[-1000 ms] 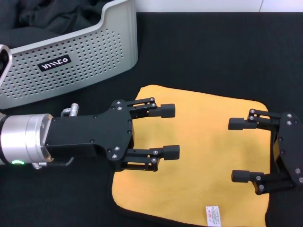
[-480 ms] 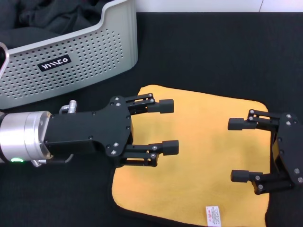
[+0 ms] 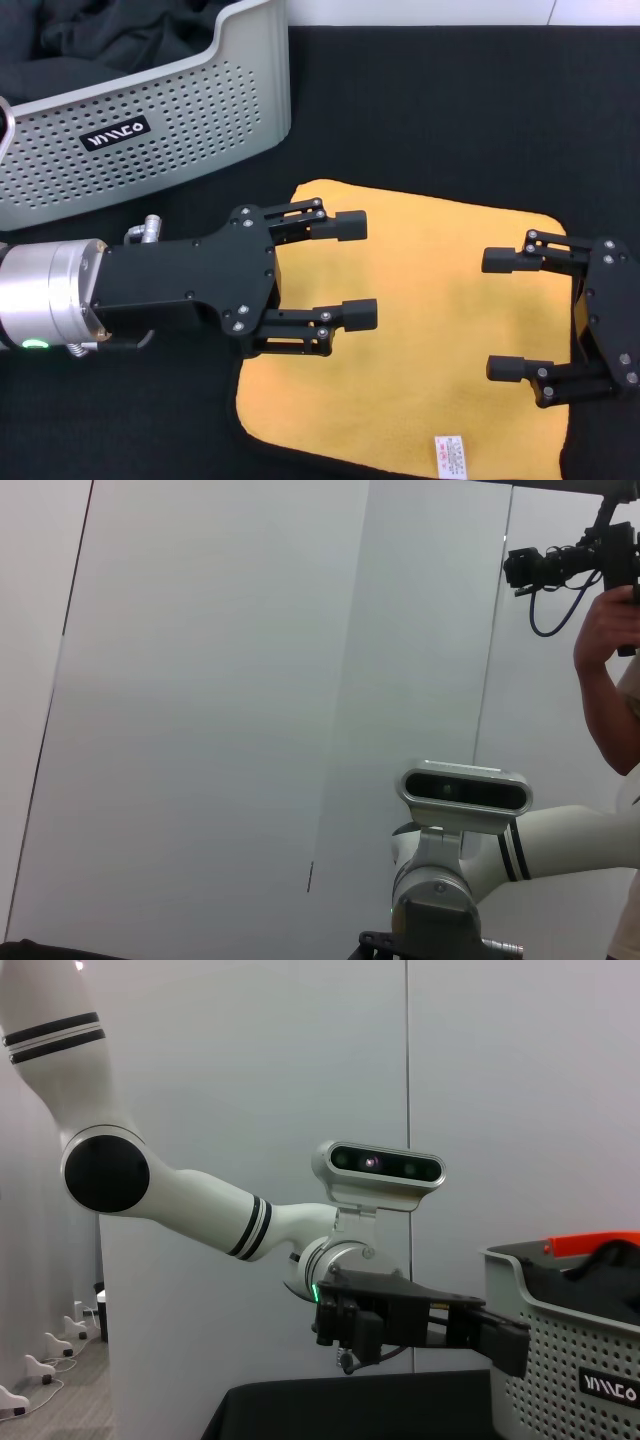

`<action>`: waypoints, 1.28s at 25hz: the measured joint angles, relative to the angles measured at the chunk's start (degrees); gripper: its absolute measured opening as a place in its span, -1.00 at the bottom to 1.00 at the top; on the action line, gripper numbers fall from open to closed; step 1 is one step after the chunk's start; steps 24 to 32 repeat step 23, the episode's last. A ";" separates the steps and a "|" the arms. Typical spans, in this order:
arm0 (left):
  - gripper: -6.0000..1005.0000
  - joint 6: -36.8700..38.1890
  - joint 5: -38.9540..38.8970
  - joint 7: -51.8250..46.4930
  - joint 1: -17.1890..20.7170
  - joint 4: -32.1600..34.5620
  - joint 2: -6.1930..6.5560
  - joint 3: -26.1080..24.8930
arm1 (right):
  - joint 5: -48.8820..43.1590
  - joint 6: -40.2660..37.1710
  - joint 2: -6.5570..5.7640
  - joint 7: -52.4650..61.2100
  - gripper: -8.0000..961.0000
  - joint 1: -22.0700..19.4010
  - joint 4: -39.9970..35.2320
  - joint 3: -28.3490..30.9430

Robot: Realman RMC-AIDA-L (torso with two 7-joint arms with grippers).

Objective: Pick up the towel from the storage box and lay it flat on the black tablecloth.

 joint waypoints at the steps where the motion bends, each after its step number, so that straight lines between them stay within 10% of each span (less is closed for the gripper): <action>1: 0.60 0.00 0.00 0.00 0.02 0.00 0.00 -0.02 | 0.00 0.00 0.00 0.00 0.76 0.00 0.00 0.00; 32: 0.60 0.01 0.01 0.01 -0.13 0.00 -0.26 -0.02 | 0.00 -0.25 0.00 0.00 0.75 -0.02 0.03 0.00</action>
